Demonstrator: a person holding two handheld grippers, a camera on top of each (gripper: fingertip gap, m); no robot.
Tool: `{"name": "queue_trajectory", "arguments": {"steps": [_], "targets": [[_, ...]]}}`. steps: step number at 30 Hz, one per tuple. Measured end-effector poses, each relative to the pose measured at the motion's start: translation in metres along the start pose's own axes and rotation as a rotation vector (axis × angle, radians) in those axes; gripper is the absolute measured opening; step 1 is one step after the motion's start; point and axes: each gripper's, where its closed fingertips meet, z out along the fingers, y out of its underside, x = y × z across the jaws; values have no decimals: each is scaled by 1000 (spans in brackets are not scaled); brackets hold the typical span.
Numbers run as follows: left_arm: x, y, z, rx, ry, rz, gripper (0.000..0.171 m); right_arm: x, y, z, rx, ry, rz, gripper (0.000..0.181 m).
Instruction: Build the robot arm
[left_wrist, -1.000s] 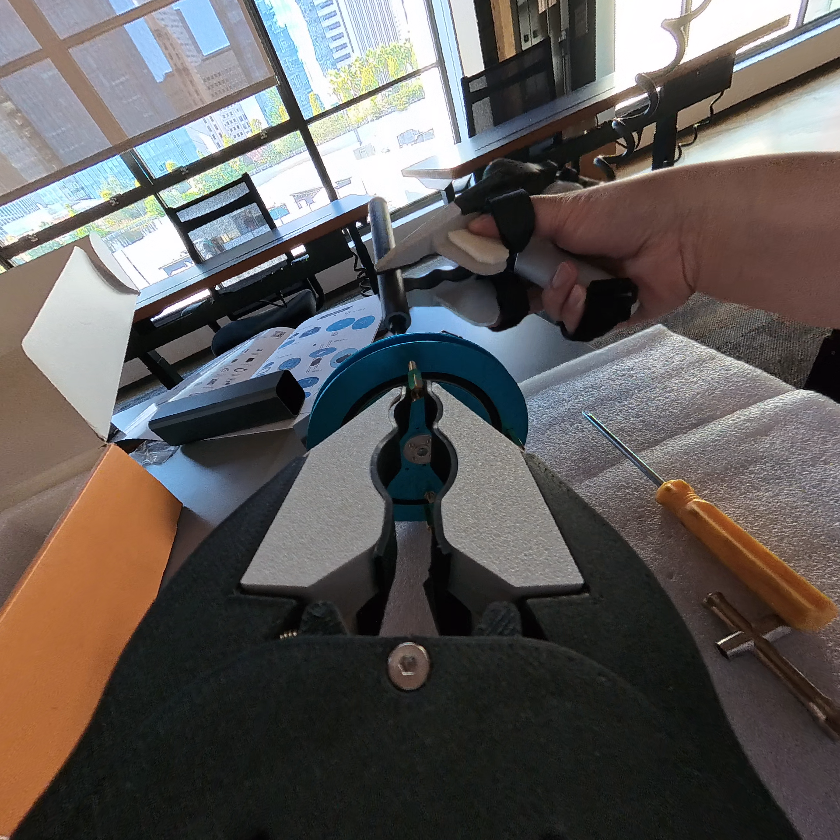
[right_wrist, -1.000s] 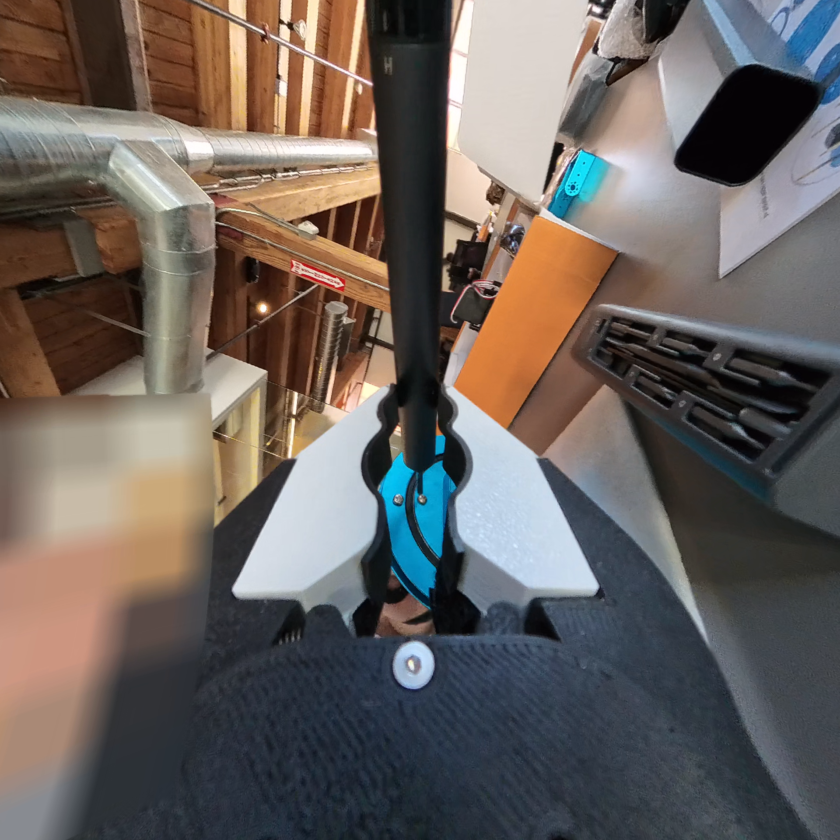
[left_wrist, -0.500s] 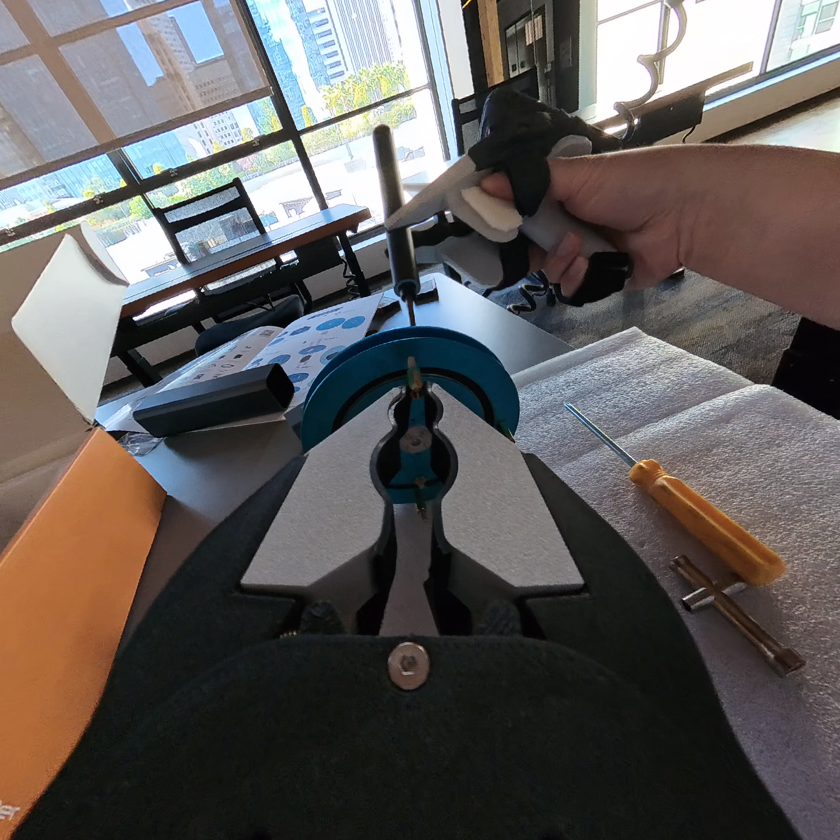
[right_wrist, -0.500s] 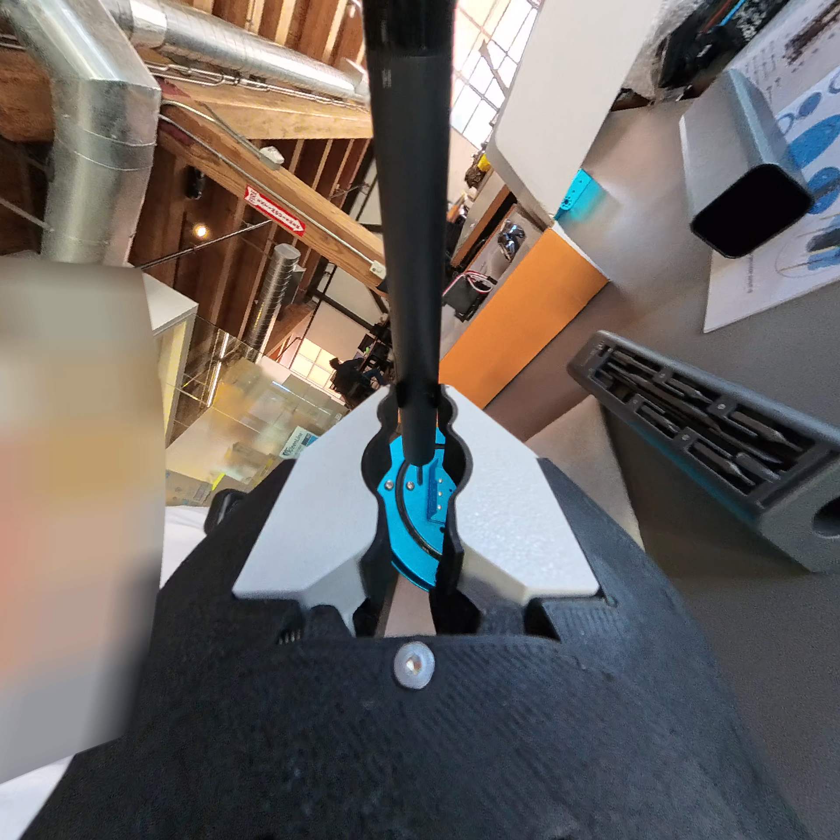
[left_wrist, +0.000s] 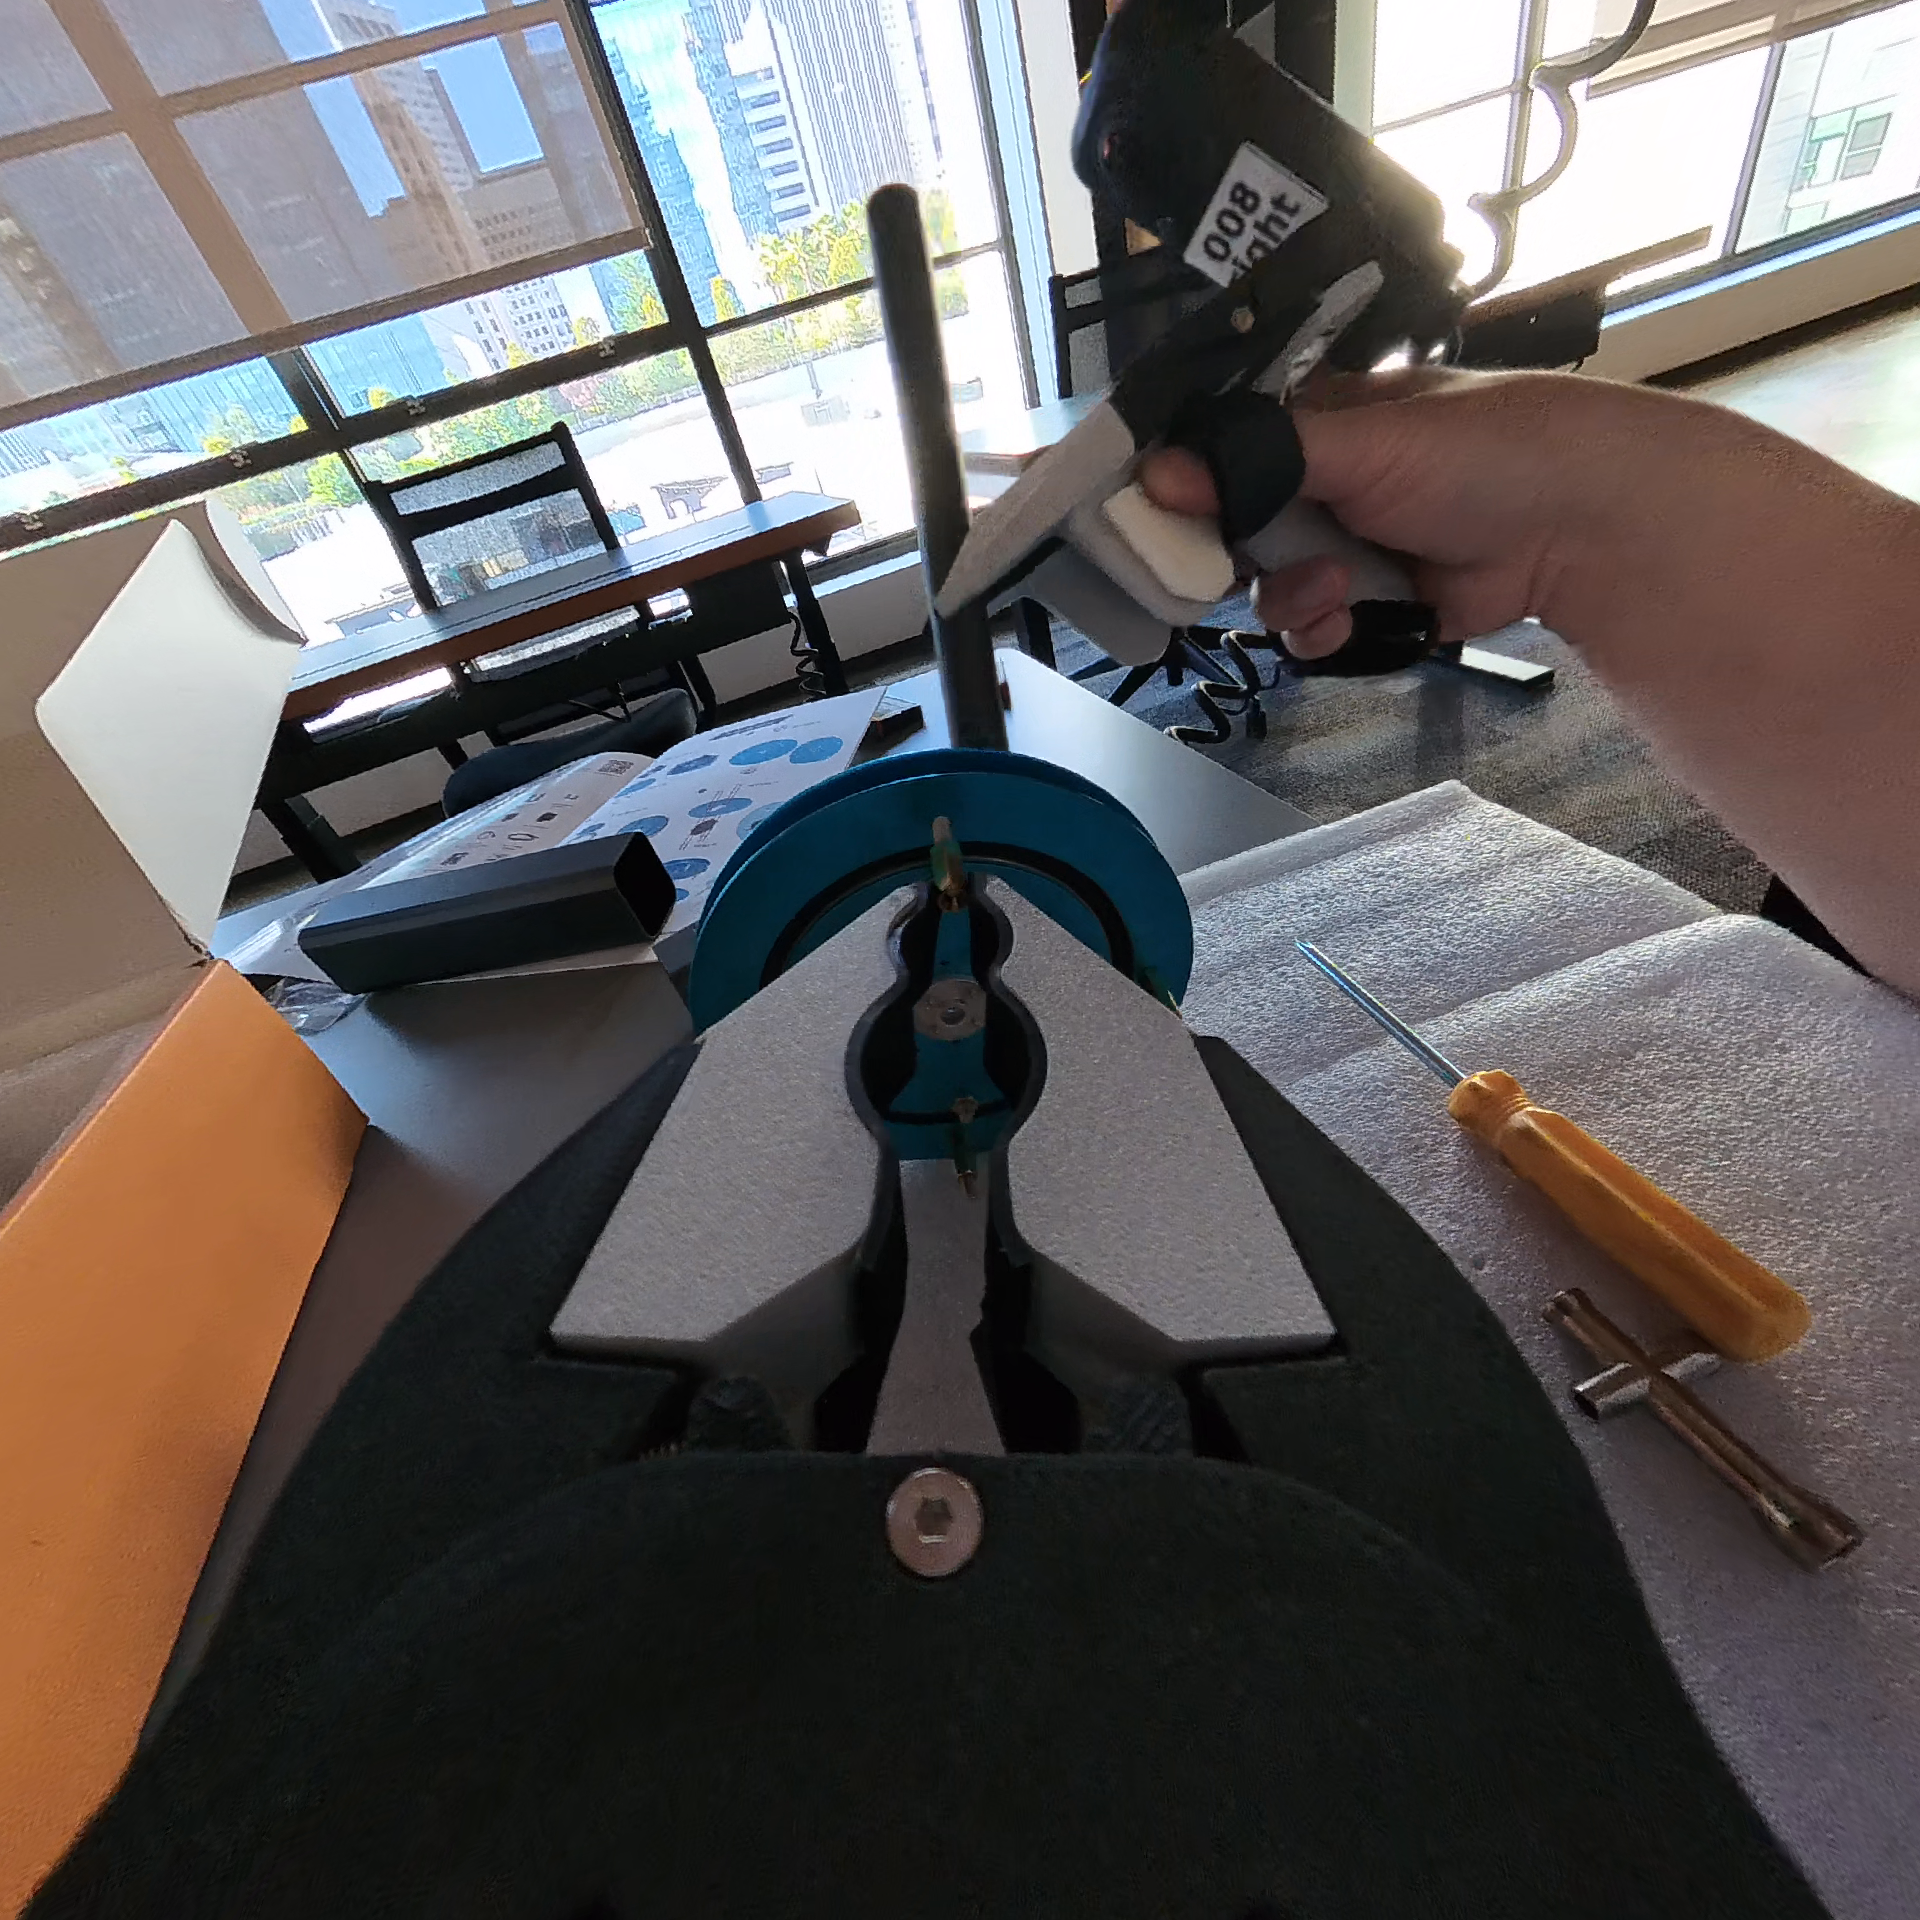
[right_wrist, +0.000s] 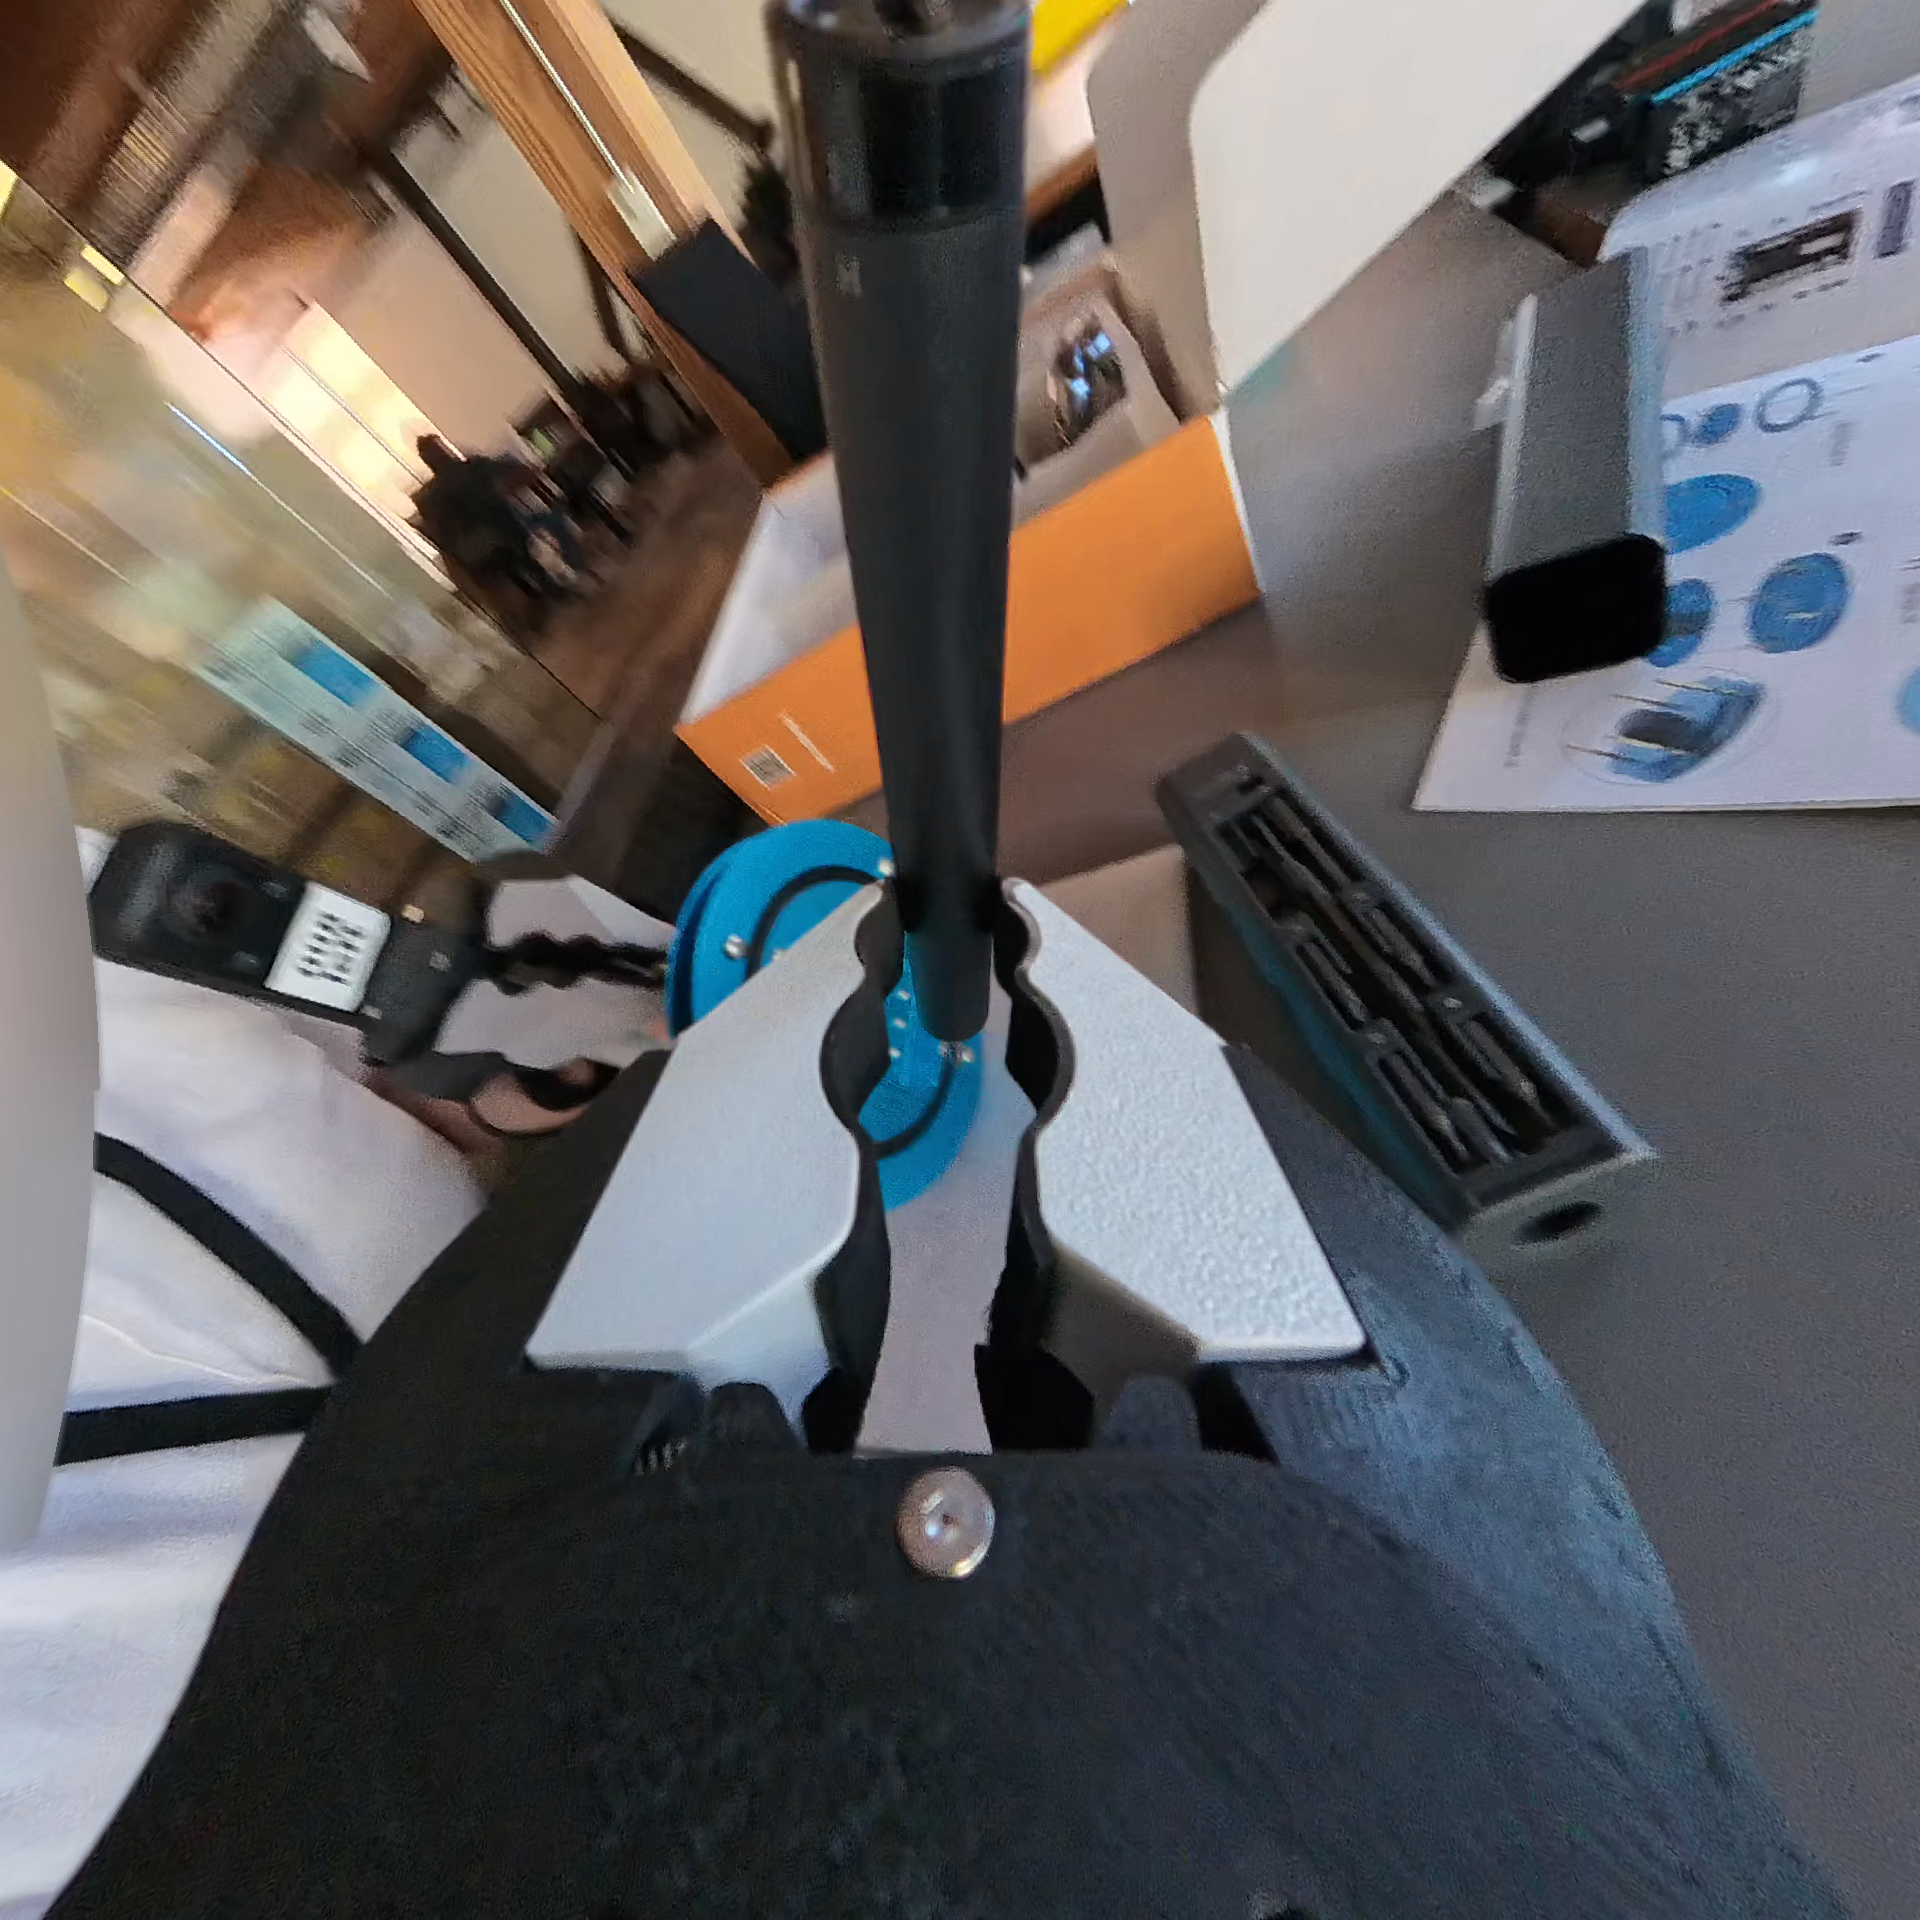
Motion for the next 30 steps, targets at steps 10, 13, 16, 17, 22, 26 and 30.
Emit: {"name": "queue_trajectory", "arguments": {"steps": [10, 13, 16, 17, 22, 26, 30], "targets": [[0, 0, -1, 7, 21, -30, 4, 0, 16, 1, -58, 26, -29, 16], [0, 0, -1, 7, 21, -35, 4, -2, 14, 0, -50, 40, -22, 16], [0, 0, -1, 7, 20, -31, 4, -15, 6, -5, 13, 13, -17, 16], [0, 0, -1, 7, 20, -29, 4, -21, 1, -7, 44, -9, -3, 16], [0, -1, 0, 8, 25, -35, 4, -37, -15, -14, 173, -96, 131, 15], [1, -1, -1, 8, 27, -33, 4, -31, -23, -18, 264, -121, 210, 15], [1, 0, -1, 7, 24, -30, 4, -28, -21, -16, 295, -238, 327, 16]]}}
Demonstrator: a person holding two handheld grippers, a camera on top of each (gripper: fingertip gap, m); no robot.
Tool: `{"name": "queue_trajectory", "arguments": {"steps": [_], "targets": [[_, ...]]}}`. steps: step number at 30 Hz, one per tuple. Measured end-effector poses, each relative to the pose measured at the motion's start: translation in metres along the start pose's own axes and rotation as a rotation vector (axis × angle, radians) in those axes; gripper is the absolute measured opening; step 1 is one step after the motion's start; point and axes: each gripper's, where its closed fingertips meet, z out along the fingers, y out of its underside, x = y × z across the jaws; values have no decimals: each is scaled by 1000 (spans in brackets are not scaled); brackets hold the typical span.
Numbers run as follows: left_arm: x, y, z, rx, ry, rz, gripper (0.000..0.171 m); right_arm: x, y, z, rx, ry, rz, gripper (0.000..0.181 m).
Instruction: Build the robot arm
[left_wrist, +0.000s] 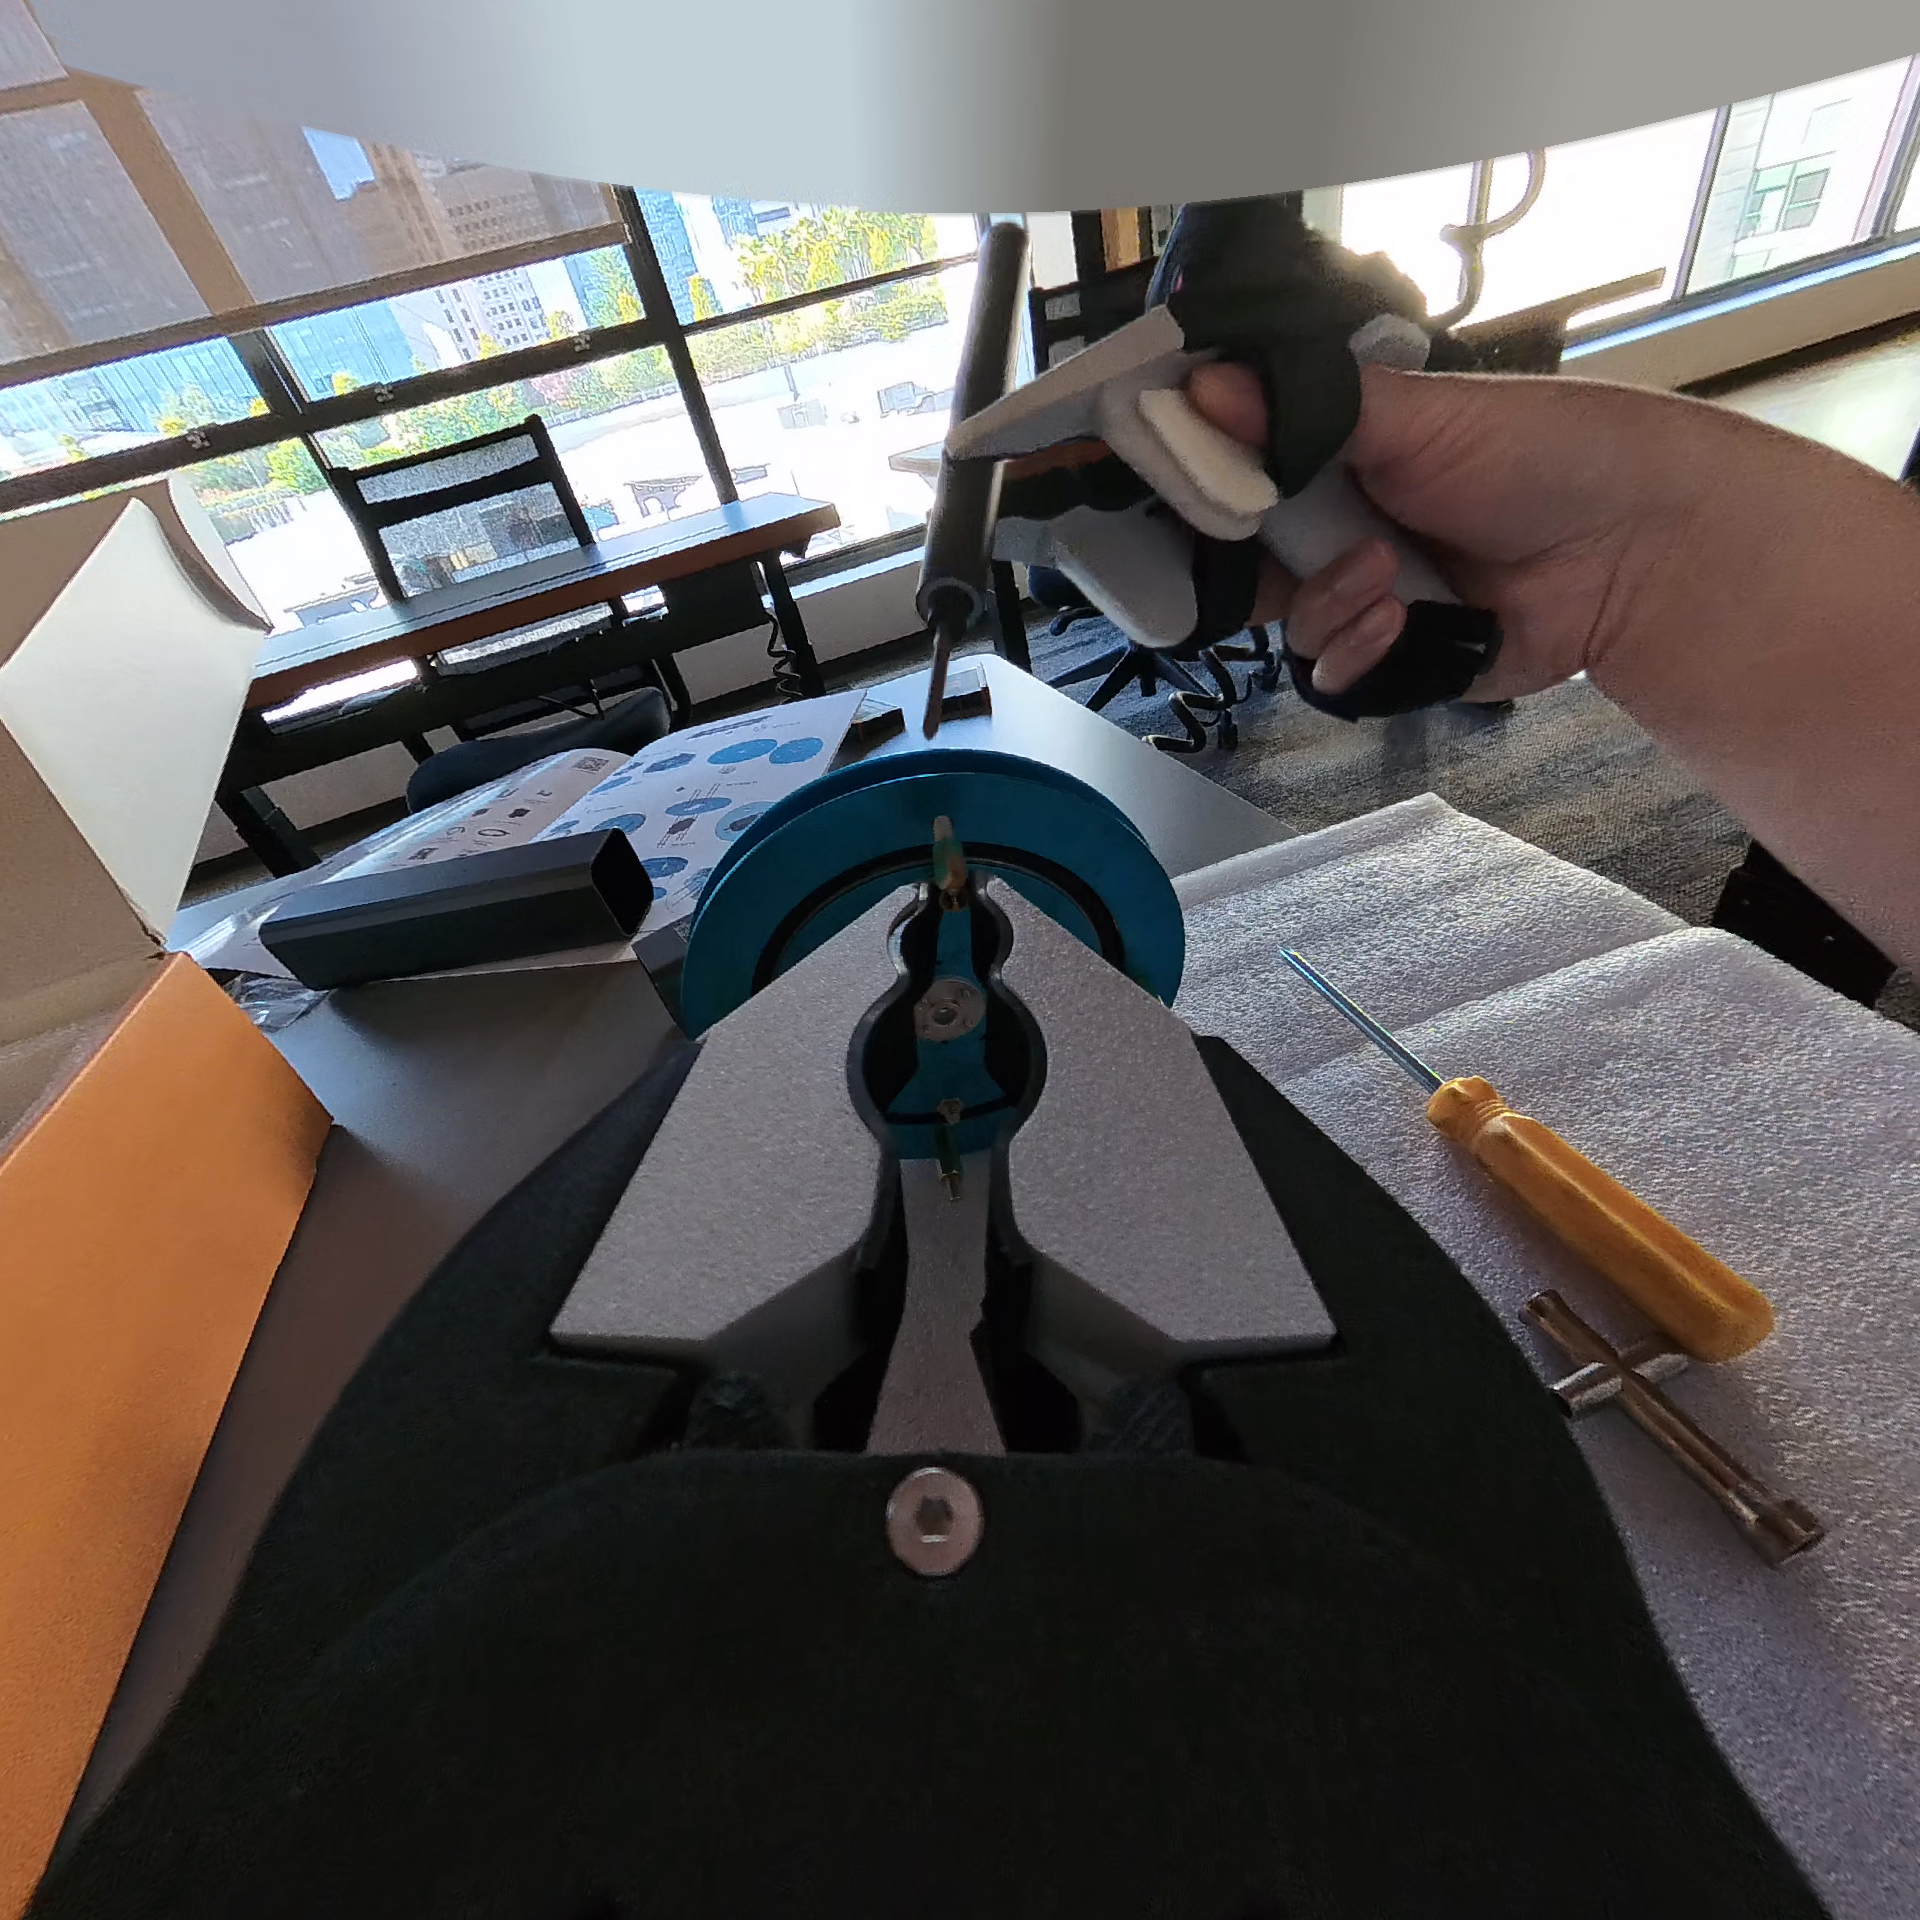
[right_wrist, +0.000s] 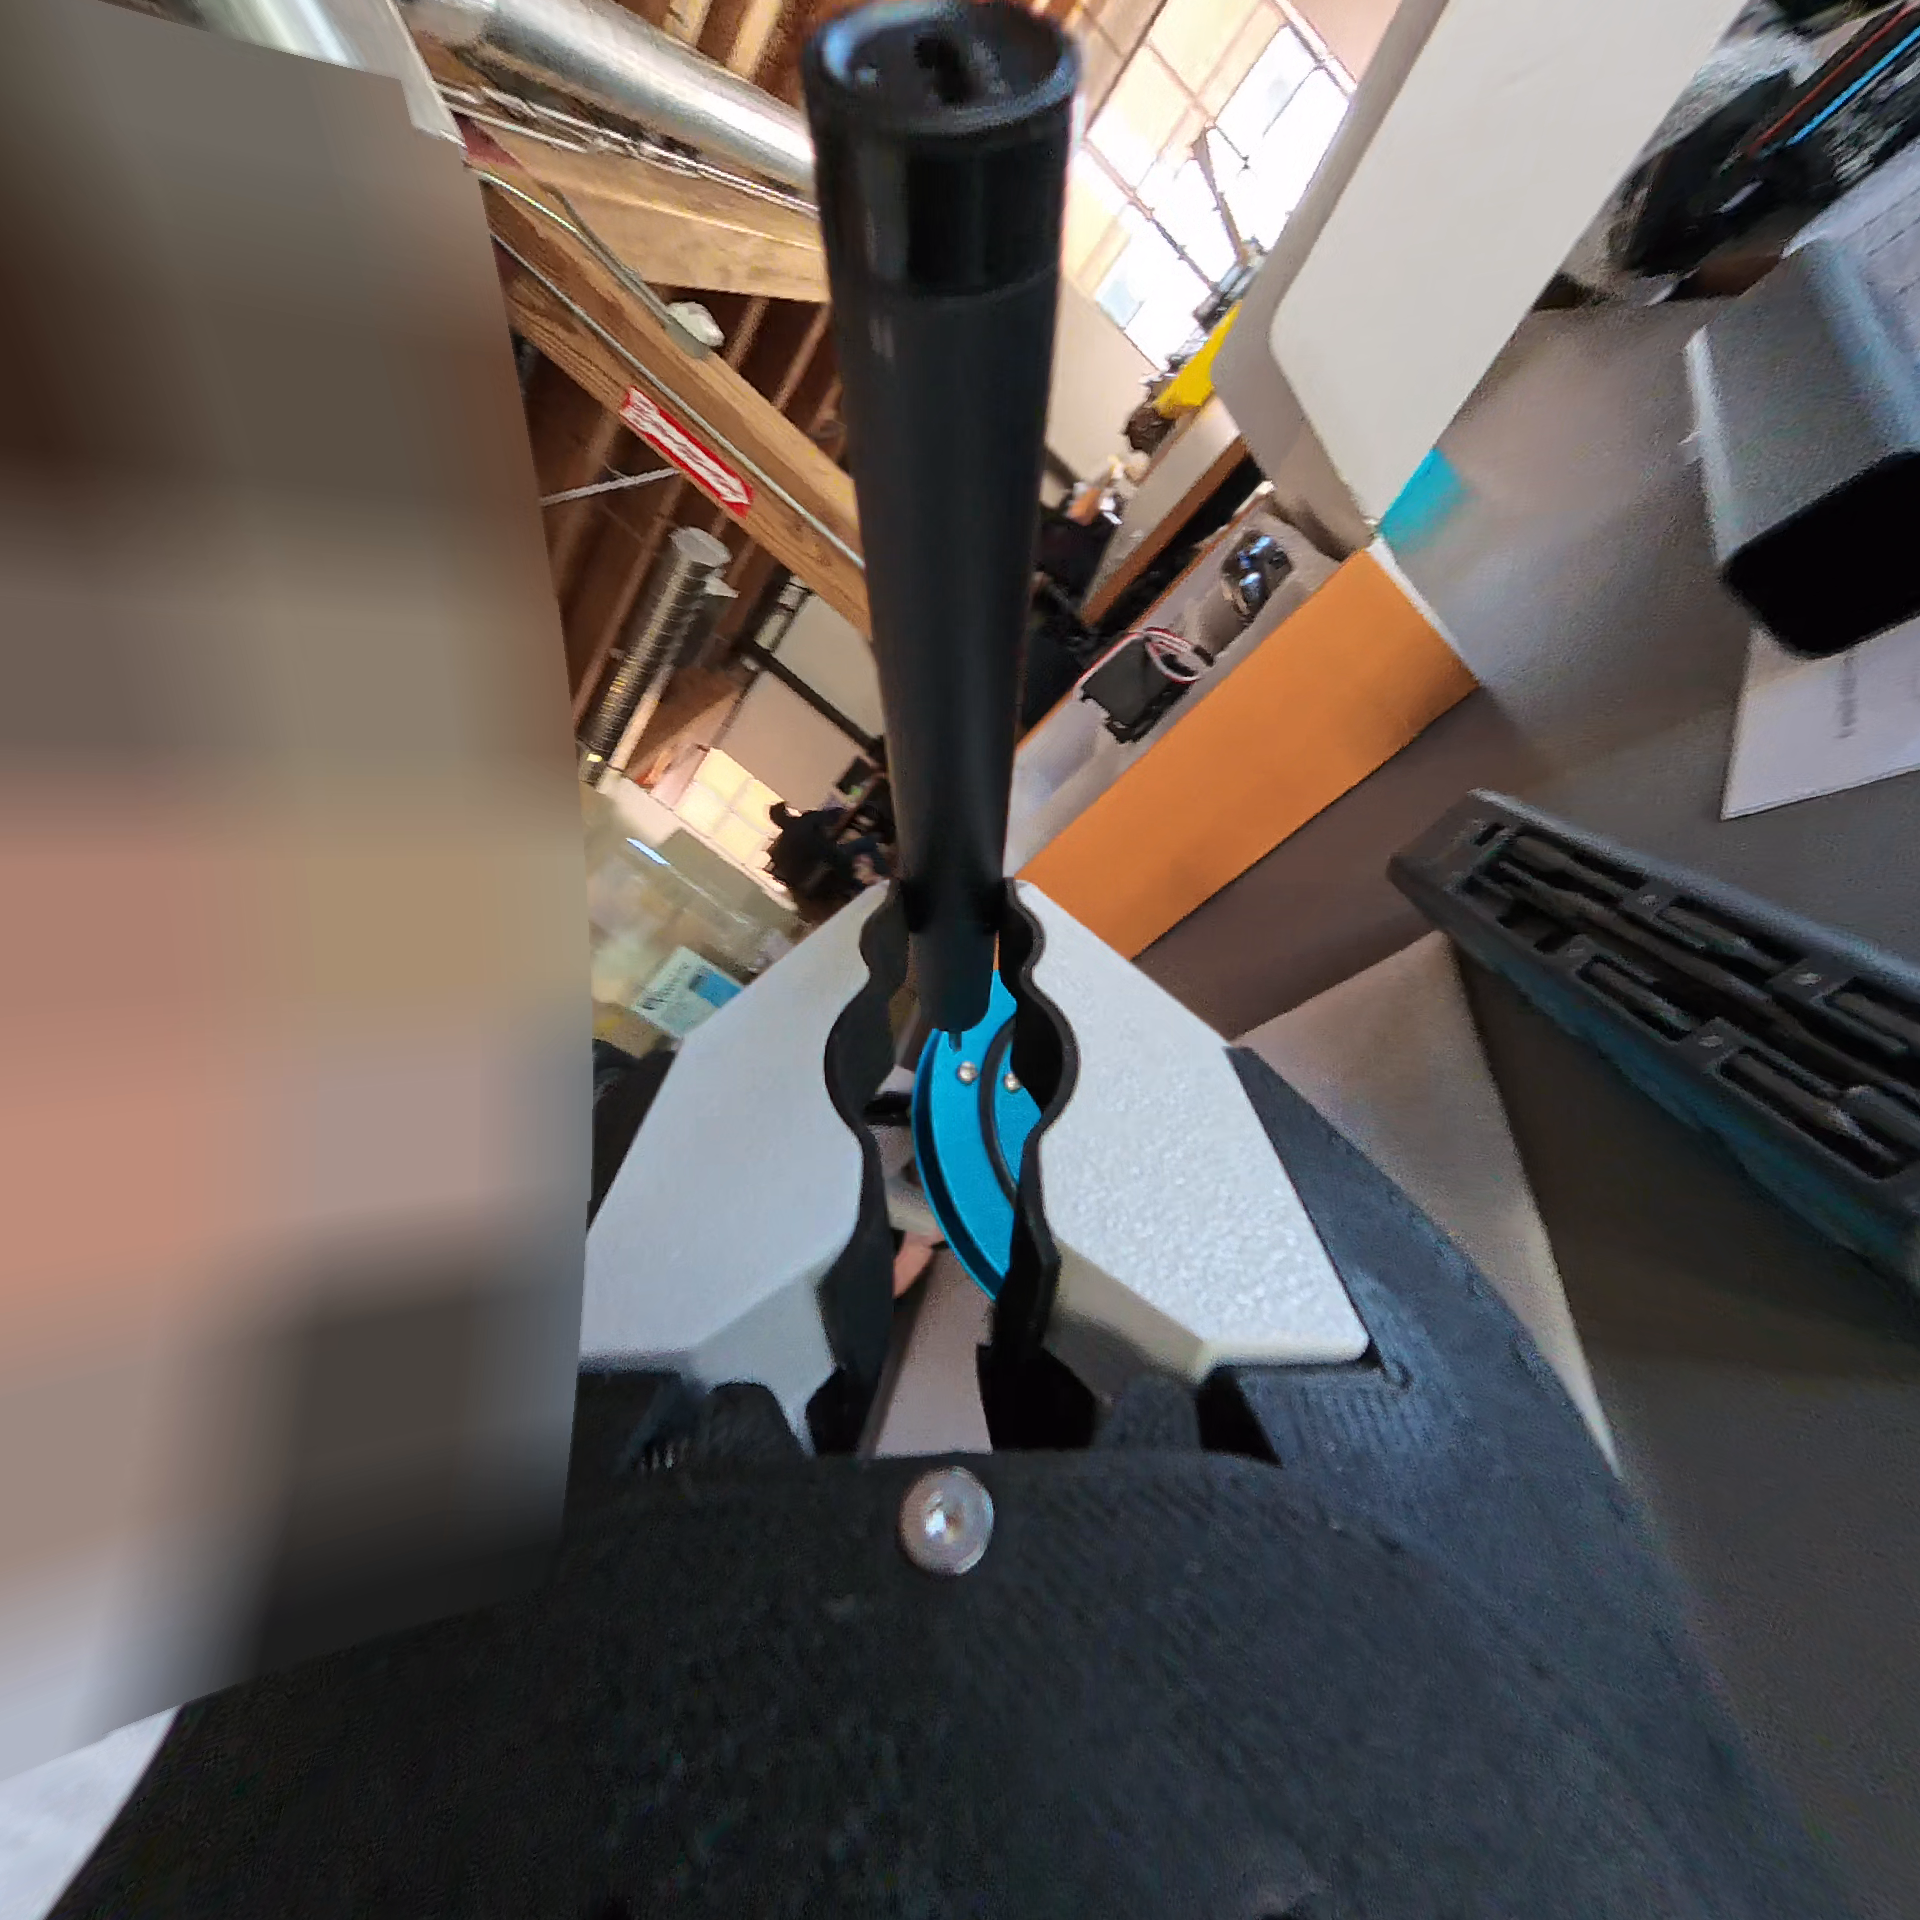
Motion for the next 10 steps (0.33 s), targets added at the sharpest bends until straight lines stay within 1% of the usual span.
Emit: {"name": "queue_trajectory", "arguments": {"steps": [2, 10], "targets": [[0, 0, 0, 0, -2, 0, 4, 1, 2, -1, 0, -28, 23, 16], [1, 0, 0, -2, -2, 6, 4, 12, 10, 0, -22, -42, 80, 15]]}}
